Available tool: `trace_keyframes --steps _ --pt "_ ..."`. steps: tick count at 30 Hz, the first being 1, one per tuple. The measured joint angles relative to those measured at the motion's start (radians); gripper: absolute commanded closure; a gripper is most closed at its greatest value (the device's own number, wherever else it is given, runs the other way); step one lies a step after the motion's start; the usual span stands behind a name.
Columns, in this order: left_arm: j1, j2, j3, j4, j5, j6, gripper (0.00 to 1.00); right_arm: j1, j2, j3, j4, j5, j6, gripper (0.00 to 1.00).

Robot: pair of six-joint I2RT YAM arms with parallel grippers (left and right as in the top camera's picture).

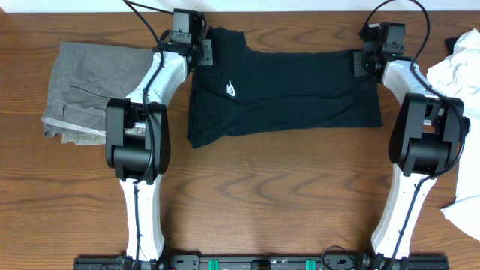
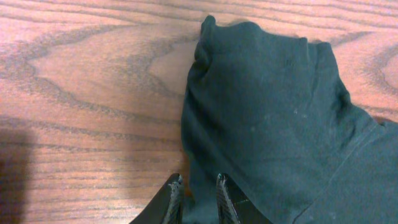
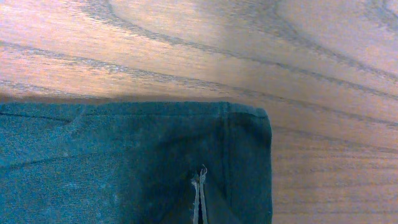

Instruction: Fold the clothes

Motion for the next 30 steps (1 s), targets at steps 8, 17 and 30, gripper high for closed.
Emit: trace_keyframes --steps 8,17,30 --pt "0.000 0.006 0.000 -0.019 -0.038 -0.001 0.85 -0.042 0.000 0.016 -0.056 0.010 0.019 0.99" --pt "0.000 0.007 -0.002 0.007 0.076 -0.003 0.91 -0.063 0.000 0.020 -0.068 0.019 0.018 0.99" --pt "-0.024 0.020 -0.002 0.043 0.140 0.001 0.94 -0.063 0.000 0.020 -0.070 0.020 0.018 0.99"
